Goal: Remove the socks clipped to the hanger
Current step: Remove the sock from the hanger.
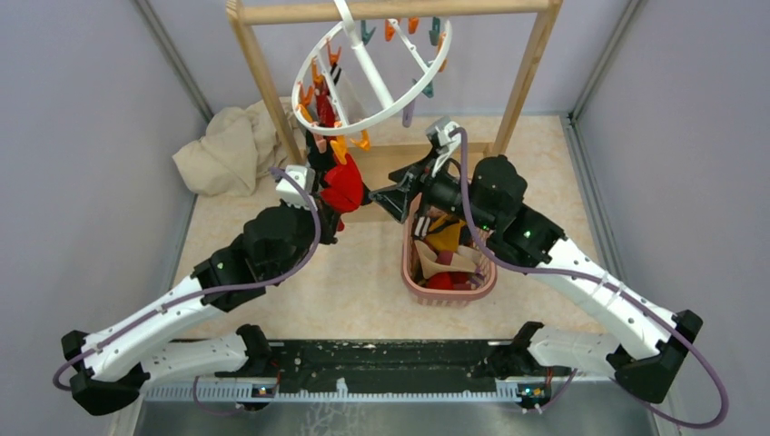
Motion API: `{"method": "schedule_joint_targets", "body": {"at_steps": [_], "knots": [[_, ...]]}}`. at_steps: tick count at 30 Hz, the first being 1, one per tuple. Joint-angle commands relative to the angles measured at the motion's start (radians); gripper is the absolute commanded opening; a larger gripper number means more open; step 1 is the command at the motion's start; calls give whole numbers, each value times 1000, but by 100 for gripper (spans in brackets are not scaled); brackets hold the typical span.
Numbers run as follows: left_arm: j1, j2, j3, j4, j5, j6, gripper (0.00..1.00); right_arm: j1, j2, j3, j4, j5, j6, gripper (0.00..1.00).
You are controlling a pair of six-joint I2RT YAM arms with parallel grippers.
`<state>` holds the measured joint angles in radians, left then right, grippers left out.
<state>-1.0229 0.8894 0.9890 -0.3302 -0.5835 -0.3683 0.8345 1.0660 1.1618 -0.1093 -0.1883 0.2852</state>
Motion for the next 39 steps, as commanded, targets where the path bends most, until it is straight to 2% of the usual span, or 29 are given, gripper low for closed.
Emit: {"method": "schedule_joint_targets", "body": {"at_steps": [1, 7, 11, 21, 39], "knots": [[7, -38, 38, 14, -19, 18, 7, -6, 26, 100, 101, -60, -4, 64], [6, -63, 45, 3, -19, 22, 8, -5, 118, 184, 165, -133, 5, 47], [6, -78, 35, -17, -22, 8, 8, -3, 177, 233, 187, -174, 26, 40], [6, -95, 10, -29, -6, -31, 8, 4, 271, 266, 247, -138, -4, 44], [6, -103, 9, -41, 3, -42, 8, 10, 322, 308, 296, -43, -27, 51]]}}
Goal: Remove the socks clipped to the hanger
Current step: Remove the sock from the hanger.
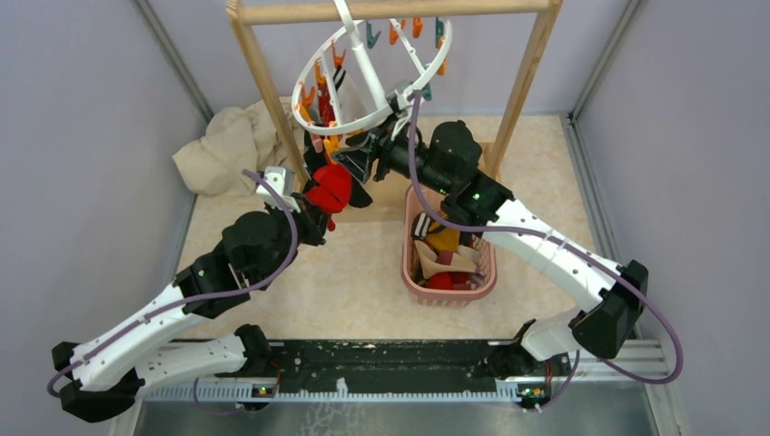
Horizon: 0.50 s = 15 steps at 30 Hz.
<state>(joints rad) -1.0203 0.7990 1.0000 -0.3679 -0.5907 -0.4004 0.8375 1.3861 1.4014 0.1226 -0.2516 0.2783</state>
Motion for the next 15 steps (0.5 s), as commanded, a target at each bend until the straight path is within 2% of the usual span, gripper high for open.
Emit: {"method": "schedule_joint_targets", "body": {"at_steps": [1, 15], "knots": [[3, -11, -2, -3, 12, -11, 8, 8, 8, 76, 63, 18, -20, 52], [3, 0, -3, 9, 52, -21, 7, 23, 30, 67, 118, -12, -8, 60]]}}
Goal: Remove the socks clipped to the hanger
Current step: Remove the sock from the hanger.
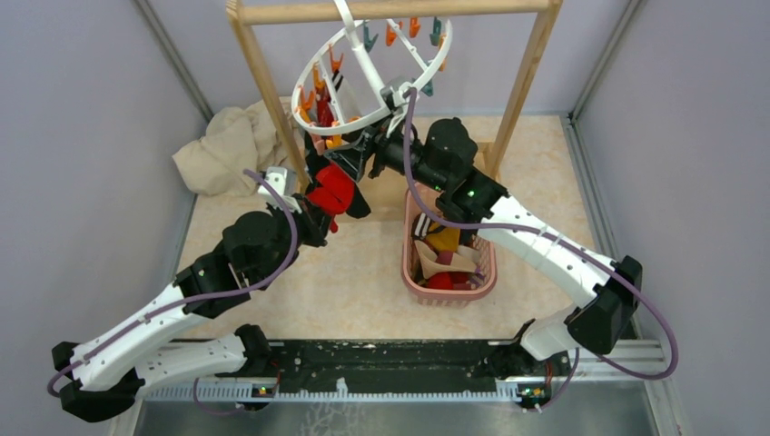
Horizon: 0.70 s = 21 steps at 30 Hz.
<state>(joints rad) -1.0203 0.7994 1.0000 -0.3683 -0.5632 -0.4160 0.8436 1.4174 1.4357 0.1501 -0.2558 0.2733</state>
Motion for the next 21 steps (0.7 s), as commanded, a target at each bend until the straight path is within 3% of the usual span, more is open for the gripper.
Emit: {"method": "schedule_joint_targets", "body": {"at_steps": [1, 21], "knots": [[3, 2, -3, 11, 26, -6, 7, 18, -2, 30, 97, -7, -3, 60], [3, 0, 0, 6, 43, -8, 7, 29, 34, 40, 134, 38, -8, 59]]}}
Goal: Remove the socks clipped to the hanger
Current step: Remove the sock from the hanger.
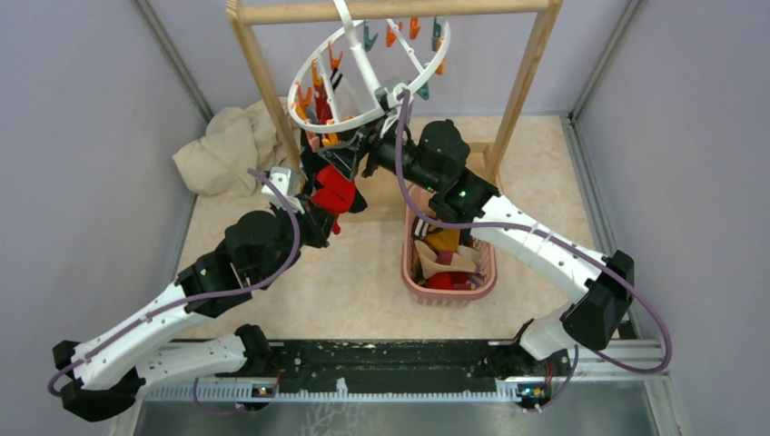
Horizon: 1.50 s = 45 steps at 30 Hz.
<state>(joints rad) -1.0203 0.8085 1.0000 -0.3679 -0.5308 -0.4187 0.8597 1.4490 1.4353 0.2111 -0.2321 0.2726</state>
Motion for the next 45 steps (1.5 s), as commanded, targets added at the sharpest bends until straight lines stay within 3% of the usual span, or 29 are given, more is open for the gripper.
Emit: {"method": "schedule_joint_targets", "body": {"at_steps": [1, 10, 25, 37, 39, 45], "knots": [[3, -9, 0, 5, 11, -5, 7, 13, 3, 39, 77, 14, -7, 58], [4, -9, 0, 0, 15, -3, 7, 13, 16, 46, 98, 19, 2, 62], [3, -18, -4, -9, 31, -6, 7, 13, 43, 44, 157, 24, 33, 55], [3, -23, -13, -12, 28, -9, 7, 13, 36, 19, 184, 23, 37, 29], [3, -25, -14, -13, 28, -10, 7, 13, 33, 13, 186, 25, 37, 16], [3, -29, -17, -15, 26, -13, 7, 13, 29, 5, 188, 30, 37, 0]]}}
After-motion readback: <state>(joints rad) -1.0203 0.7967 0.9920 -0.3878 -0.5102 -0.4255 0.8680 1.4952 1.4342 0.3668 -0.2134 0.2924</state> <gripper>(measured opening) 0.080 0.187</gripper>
